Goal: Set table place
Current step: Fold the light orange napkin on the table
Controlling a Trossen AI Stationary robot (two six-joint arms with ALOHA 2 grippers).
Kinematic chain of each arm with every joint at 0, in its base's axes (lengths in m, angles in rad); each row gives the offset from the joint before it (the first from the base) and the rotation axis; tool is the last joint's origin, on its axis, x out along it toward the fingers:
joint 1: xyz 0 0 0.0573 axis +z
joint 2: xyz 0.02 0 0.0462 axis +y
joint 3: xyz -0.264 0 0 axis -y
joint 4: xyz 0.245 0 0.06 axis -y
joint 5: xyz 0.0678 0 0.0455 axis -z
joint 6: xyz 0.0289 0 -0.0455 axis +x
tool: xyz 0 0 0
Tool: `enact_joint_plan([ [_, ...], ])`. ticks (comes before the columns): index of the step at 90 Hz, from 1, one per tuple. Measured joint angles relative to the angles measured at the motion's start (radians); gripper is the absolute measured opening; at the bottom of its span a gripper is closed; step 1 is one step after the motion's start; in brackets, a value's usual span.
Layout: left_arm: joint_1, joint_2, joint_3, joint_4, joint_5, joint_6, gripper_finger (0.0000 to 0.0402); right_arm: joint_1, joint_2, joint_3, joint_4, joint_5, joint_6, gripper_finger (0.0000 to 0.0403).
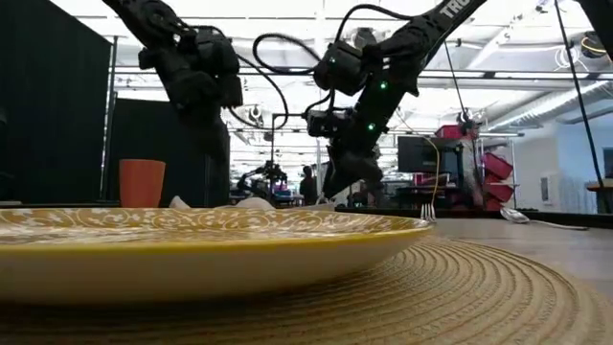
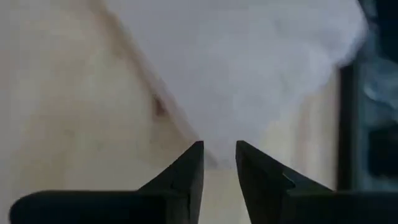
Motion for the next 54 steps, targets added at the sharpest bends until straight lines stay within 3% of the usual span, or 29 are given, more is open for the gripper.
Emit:
enact_joint_plan([
  [25,0.014,-0.147,-0.103,0.066,0.001,-0.06,0.0154,0.002,-0.005,0.0,-0.011,0.008,0.005,0.0104],
  [45,-0.028,-0.188,-0.132,0.158,0.006,-0.104,0.0154,-0.003,-0.006,0.0,-0.014,0.024,0.067,0.0184],
  [54,-0.045,-0.211,-0.152,0.223,0.008,-0.104,0.0154,-0.002,-0.006,0.0,0.004,0.018,0.021,0.0217],
])
